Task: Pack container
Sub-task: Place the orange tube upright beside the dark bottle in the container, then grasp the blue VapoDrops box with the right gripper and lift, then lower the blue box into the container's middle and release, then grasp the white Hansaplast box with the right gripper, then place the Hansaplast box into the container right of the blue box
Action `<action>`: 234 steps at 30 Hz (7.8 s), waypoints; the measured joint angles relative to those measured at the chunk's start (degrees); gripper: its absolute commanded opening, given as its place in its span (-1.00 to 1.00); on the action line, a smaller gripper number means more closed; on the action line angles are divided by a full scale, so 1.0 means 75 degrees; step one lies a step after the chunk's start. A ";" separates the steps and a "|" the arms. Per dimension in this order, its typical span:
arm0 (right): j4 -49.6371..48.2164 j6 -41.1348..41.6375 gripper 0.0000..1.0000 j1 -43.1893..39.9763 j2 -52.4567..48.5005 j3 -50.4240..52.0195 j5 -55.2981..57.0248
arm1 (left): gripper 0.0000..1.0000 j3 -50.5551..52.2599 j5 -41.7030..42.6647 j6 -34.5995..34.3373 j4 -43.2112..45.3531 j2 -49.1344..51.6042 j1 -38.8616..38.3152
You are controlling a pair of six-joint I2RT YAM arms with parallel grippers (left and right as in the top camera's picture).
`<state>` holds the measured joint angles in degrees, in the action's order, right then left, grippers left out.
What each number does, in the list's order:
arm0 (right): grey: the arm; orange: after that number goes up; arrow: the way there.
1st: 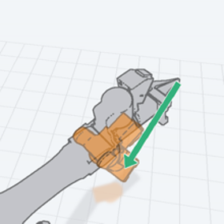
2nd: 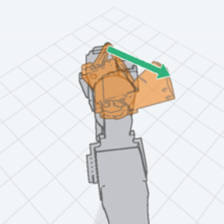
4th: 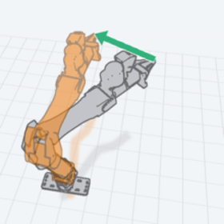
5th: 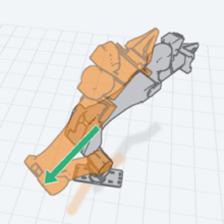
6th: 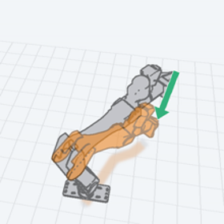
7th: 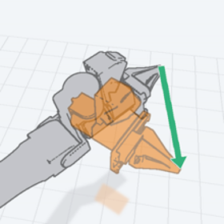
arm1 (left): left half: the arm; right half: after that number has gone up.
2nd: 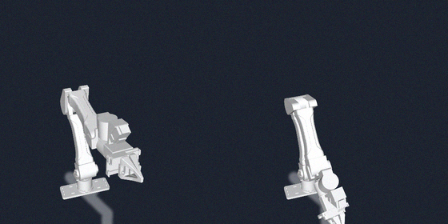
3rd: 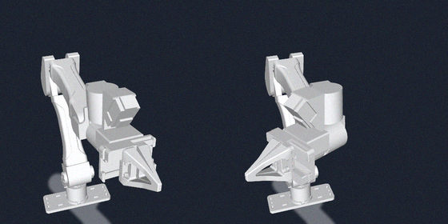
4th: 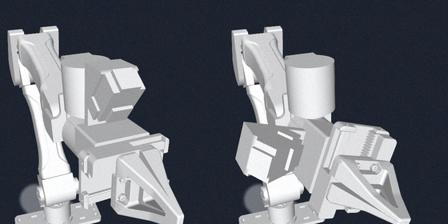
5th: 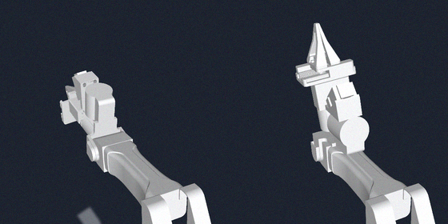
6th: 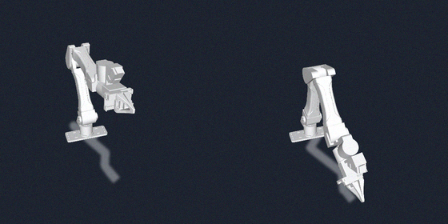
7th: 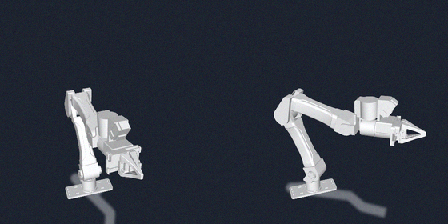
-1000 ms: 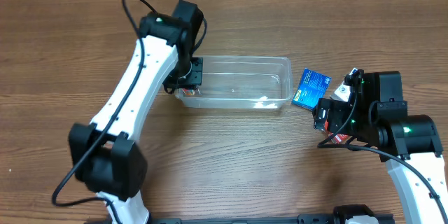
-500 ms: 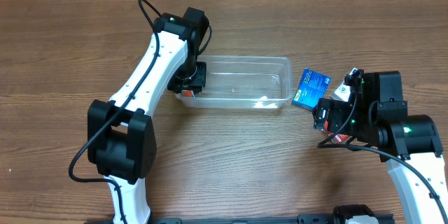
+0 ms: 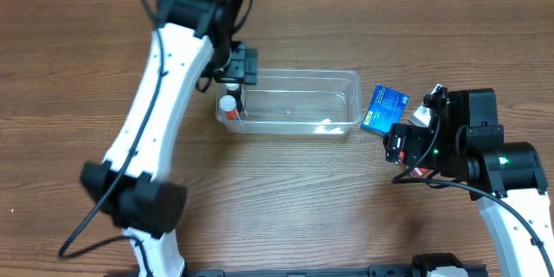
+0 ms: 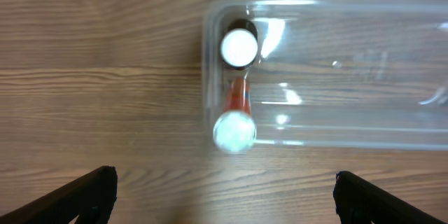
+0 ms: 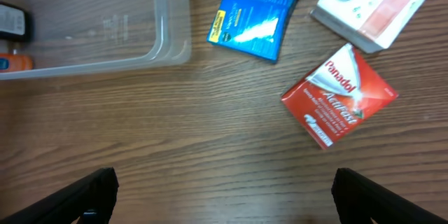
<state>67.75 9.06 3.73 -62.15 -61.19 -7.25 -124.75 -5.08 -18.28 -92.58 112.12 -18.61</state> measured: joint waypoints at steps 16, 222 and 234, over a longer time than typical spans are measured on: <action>-0.0187 0.1320 1.00 0.0000 -0.3488 -0.2454 0.0880 | 1.00 -0.0050 -0.0484 -0.0367 -0.0568 -0.3421 0.0300; -0.0752 0.0702 0.56 0.2964 -0.6779 -0.4167 0.0886 | 1.00 0.1874 -0.0557 -0.0376 0.0315 -0.3296 0.0303; -0.0012 0.0924 0.95 0.2961 -0.6659 -0.4596 0.1614 | 1.00 0.1874 -0.0557 -0.0373 0.0315 -0.3296 0.0303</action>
<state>67.66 15.99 25.93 -112.09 -95.66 4.86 -110.69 -9.26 -21.08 -90.21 87.39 -16.34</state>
